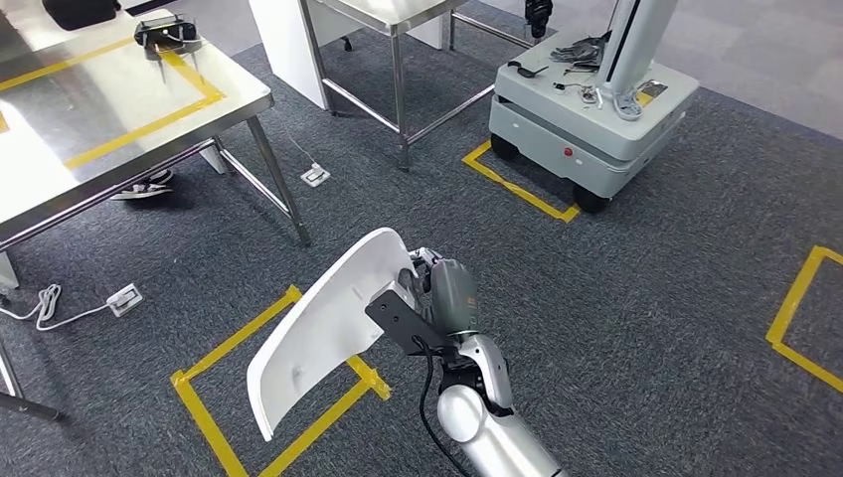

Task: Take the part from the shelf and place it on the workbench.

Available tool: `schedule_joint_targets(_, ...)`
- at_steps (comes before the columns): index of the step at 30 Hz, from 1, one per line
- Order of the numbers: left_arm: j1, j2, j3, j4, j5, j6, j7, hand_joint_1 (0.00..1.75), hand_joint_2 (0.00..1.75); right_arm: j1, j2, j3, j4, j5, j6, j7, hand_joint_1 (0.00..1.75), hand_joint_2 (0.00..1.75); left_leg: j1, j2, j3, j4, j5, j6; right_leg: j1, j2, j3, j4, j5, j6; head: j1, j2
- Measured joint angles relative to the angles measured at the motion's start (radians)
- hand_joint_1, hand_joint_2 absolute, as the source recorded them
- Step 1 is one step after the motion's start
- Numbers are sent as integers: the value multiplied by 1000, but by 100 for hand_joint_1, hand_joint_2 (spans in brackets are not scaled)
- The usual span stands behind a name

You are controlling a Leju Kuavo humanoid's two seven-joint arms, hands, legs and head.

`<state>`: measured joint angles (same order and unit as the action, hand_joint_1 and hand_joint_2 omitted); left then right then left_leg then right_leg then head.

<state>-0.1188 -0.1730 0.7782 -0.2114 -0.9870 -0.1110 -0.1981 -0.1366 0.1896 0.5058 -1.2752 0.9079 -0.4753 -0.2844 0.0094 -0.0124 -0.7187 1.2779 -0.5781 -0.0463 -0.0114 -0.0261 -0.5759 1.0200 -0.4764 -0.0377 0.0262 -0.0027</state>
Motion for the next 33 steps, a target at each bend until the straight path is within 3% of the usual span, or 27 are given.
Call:
schedule_joint_targets(1, 2, 1, 0, 0, 0, 0, 1, 0, 175, -1, 0, 0, 4, -3, -1, 2, 175, 175, 1, 2, -8, 17, 3, -1, 0, -10, 0, 1, -1, 0, 0, 0)
schedule_joint_targets(2, 4, 3, 0, 0, -1, 0, 3, 0, 175, -2, 0, 1, 6, -6, -3, 4, 175, 175, 1, 6, 5, -7, 26, -2, 0, -18, 1, 3, -3, 2, 0, 0)
schedule_joint_targets(4, 4, 7, 0, 0, -3, 0, 5, 0, 175, -7, -1, 2, 9, -10, -4, 9, 175, 175, 0, 34, 74, -139, 88, 3, 1, -34, 2, 8, -8, 8, 0, 0)
schedule_joint_targets(6, 2, 9, 0, 0, -6, 0, 6, 0, 175, -12, -1, 4, 11, -13, -4, 12, 175, 175, -6, 60, 123, -236, 116, 16, 6, -46, 2, 14, -14, 17, 1, 0)
schedule_joint_targets(7, 1, 10, 0, 0, -7, 0, 7, 0, 175, -13, -2, 5, 11, -15, -5, 13, 175, 175, -9, 62, 127, -247, 113, 23, 8, -52, 2, 15, -14, 21, 1, 0)
schedule_joint_targets(9, 2, 11, 0, 0, -9, 0, 10, 0, 175, -15, -2, 7, 11, -17, -6, 14, 175, 175, -8, 44, 126, -249, 117, 36, 9, -62, 3, 14, -16, 32, 1, 0)
schedule_joint_targets(10, 2, 11, 0, 0, -8, 0, 11, 0, 175, -16, -2, 8, 11, -17, -6, 15, 175, 175, -7, 36, 126, -251, 119, 43, 7, -55, 2, 20, -23, 38, 2, 0)
schedule_joint_targets(11, 2, 12, 0, 0, -7, 0, 11, 0, 175, -17, -2, 10, 11, -18, -6, 15, 175, 175, -5, 28, 127, -254, 122, 49, 5, -40, -6, 41, -38, 45, 3, 0)
schedule_joint_targets(13, 1, 12, 0, 0, -4, 0, 12, 0, 175, -19, -3, 13, 12, -18, -6, 14, 175, 175, -1, 13, 127, -256, 125, 58, 1, 1, -53, 146, -94, 54, 5, 0)
schedule_joint_targets(15, 1, 12, 0, 0, -3, 0, 11, 0, 175, -19, -6, 14, 16, -19, -5, 15, 175, 175, -2, -7, 123, -254, 126, 62, 1, 17, -117, 274, -141, 57, 7, 0)
schedule_joint_targets(16, 3, 12, 0, 0, -3, 0, 11, 0, 175, -19, -8, 14, 18, -19, -5, 15, 175, 175, -2, -18, 121, -252, 126, 62, 1, 19, -131, 300, -140, 56, 7, 0)
schedule_joint_targets(17, 4, 13, 0, 0, -3, 0, 11, 0, 175, -19, -9, 14, 20, -19, -4, 15, 175, 175, -2, -29, 121, -250, 126, 62, 1, 20, -127, 285, -119, 54, 7, 0)
schedule_joint_targets(18, 5, 13, 0, 0, -3, 0, 10, 0, 175, -20, -10, 14, 21, -19, -4, 15, 175, 175, -2, -40, 121, -249, 126, 61, 1, 24, -102, 230, -85, 51, 7, 0)
schedule_joint_targets(20, 5, 12, 0, 0, -4, 0, 10, 0, 175, -23, -12, 14, 22, -19, -3, 14, 175, 175, -3, -59, 119, -246, 127, 55, 1, 54, -38, 89, -26, 42, 6, 0)
schedule_joint_targets(22, 5, 12, 0, 0, -5, 0, 10, 0, 175, -24, -12, 15, 24, -20, -4, 12, 175, 175, -2, -73, 114, -246, 130, 43, 3, 75, -9, 20, -10, 36, 7, 0)
schedule_joint_targets(24, 7, 13, 0, 0, -6, 0, 10, 0, 175, -25, -14, 16, 27, -23, -5, 9, 175, 175, -1, -85, 109, -253, 135, 29, 5, 65, -7, 13, -8, 29, 8, 0)
schedule_joint_targets(25, 9, 14, 0, 0, -7, 0, 10, 0, 175, -26, -14, 17, 29, -25, -6, 7, 175, 175, -1, -82, 107, -251, 133, 23, 3, 57, -3, 8, -4, 22, 8, 0)
schedule_joint_targets(27, 9, 15, 0, 0, -8, 0, 10, 0, 175, -27, -15, 20, 31, -28, -10, 3, 175, 175, -5, -49, 83, -203, 103, 15, -2, 39, 5, -3, 2, 10, 2, 0)
schedule_joint_targets(29, 8, 15, 0, 0, -9, 0, 10, 0, 175, -26, -16, 22, 34, -31, -14, 1, 175, 175, -4, -10, 29, -83, 41, 9, -2, 19, 7, -6, 1, 2, -2, 0)
schedule_joint_targets(30, 8, 15, 0, 1, -9, 0, 10, 0, 175, -26, -17, 23, 36, -32, -15, 1, 175, 175, -2, -2, 2, -23, 17, 6, -2, 8, 7, -6, 1, 1, -2, 0)
schedule_joint_targets(31, 9, 15, 0, 1, -10, 0, 10, 0, 175, -25, -18, 23, 38, -33, -16, 1, 175, 175, -1, 1, -13, 10, 10, 3, -1, -2, 7, -6, 0, 1, -2, 0)
schedule_joint_targets(32, 10, 15, 0, 1, -11, 0, 10, 0, 175, -25, -19, 23, 40, -34, -17, 1, 175, 175, 1, 4, -10, 8, 21, 1, -1, -10, 8, -5, -1, 2, -2, 0)
schedule_joint_targets(33, 10, 16, 0, 1, -12, 0, 10, 0, 175, -25, -19, 24, 40, -36, -19, 2, 175, 175, 2, 9, 14, -34, 50, 1, -1, -18, 9, -4, -3, 4, -2, 0)
